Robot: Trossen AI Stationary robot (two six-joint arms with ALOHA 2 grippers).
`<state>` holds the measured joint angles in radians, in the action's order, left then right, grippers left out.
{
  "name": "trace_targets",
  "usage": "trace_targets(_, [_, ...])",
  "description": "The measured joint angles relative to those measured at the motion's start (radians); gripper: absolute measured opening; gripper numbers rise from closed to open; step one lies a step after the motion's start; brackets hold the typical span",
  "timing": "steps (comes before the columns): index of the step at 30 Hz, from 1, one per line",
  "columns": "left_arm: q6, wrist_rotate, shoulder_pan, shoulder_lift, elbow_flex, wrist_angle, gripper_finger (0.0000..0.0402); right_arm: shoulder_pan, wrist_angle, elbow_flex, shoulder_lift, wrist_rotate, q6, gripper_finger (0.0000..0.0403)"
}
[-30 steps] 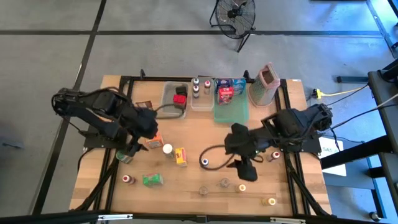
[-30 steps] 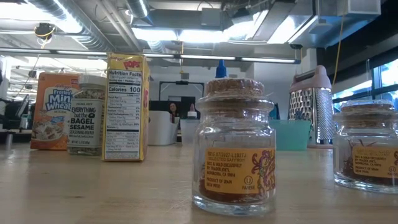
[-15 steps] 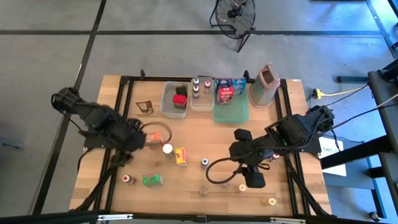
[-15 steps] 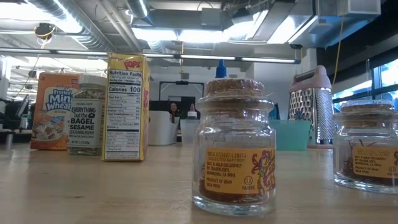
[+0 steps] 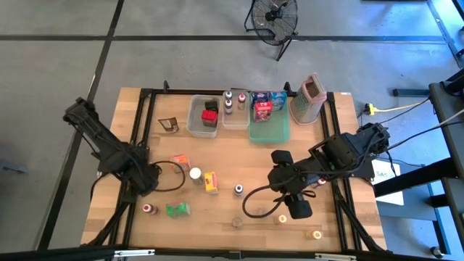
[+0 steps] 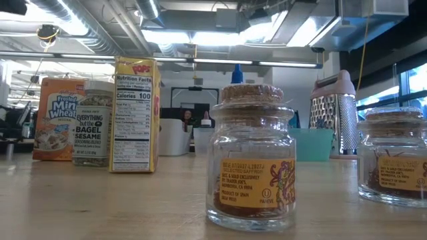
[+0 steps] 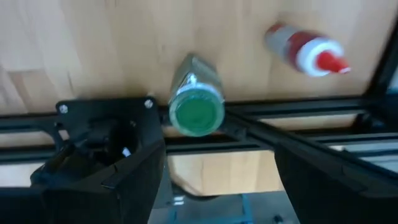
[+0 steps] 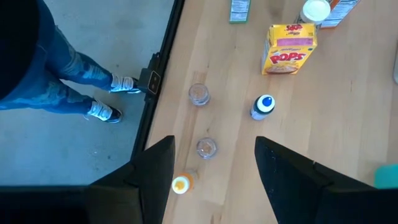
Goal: Pick & Place Kitchen Items
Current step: Put the green seasoning bottle into the gray bin
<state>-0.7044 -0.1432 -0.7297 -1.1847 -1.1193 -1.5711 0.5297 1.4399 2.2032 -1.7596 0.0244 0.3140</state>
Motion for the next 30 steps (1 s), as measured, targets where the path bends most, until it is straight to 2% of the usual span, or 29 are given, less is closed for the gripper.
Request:
trace_targets(5, [-0.010, -0.002, -0.033, 0.006, 0.058, 0.000, 0.0297, 0.000, 0.000, 0.000, 0.000, -0.001, 0.000, 0.0224])
trace_targets(13, [0.092, 0.069, -0.069, 0.006, 0.105, 0.005, 0.0299, 0.000, -0.012, 0.000, 0.000, -0.001, 0.001, 0.0224])
trace_targets(21, [0.150, 0.010, -0.069, 0.007, 0.185, 0.077, 0.0299, -0.007, -0.012, 0.000, 0.000, -0.001, 0.029, 0.0224])
trace_targets(30, [0.169, 0.012, -0.069, 0.007, 0.236, 0.138, 0.0299, -0.027, -0.043, 0.000, 0.000, -0.021, 0.040, 0.0224])
